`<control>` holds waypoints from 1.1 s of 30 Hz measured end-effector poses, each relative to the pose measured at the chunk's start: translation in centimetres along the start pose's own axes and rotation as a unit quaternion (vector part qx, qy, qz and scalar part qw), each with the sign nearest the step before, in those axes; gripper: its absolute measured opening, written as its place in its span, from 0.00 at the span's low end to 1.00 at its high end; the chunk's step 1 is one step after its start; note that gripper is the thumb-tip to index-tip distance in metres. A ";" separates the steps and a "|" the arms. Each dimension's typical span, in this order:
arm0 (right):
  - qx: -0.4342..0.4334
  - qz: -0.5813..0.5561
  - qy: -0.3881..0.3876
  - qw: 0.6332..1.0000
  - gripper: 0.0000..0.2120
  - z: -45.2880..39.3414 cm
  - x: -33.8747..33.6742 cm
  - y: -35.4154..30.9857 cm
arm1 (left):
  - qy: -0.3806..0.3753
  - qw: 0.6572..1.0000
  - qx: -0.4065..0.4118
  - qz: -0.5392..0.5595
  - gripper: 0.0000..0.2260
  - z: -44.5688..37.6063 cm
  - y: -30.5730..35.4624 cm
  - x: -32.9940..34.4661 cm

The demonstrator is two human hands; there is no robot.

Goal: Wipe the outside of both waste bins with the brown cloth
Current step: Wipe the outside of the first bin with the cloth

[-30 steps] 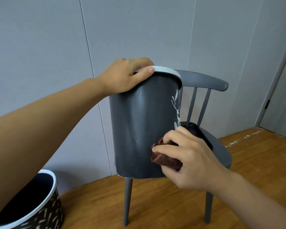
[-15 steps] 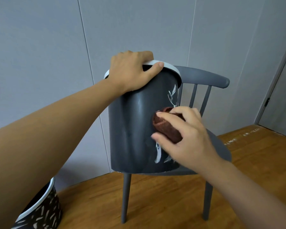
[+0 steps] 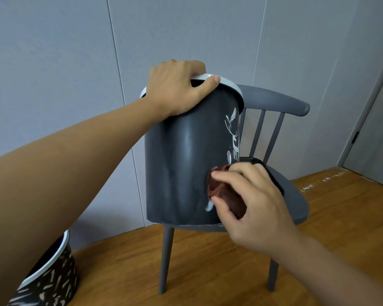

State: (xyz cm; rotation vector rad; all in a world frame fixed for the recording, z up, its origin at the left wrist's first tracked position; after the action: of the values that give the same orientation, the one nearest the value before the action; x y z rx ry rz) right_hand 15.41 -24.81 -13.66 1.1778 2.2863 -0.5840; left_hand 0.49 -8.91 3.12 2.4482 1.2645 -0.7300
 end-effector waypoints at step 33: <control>-0.026 0.032 -0.013 0.999 0.14 -0.5 -1.4 -0.2 | -0.007 0.999 0.030 -0.011 0.25 0.0 0.7 -0.2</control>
State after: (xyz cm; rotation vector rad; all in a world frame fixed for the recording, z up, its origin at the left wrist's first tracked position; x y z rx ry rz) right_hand 15.87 -25.49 -12.37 1.2065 2.2199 -0.5092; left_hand 0.93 -9.42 3.30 2.4748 1.2851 -0.8019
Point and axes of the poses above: each hand's wrist, its own z-axis away from the middle knuckle, its own x-axis out of the palm, y = z × x, the point moved 5 cm from there along -z, towards the middle knuckle, and after that the axes turned 4 degrees about z, right-handed, at the moved point
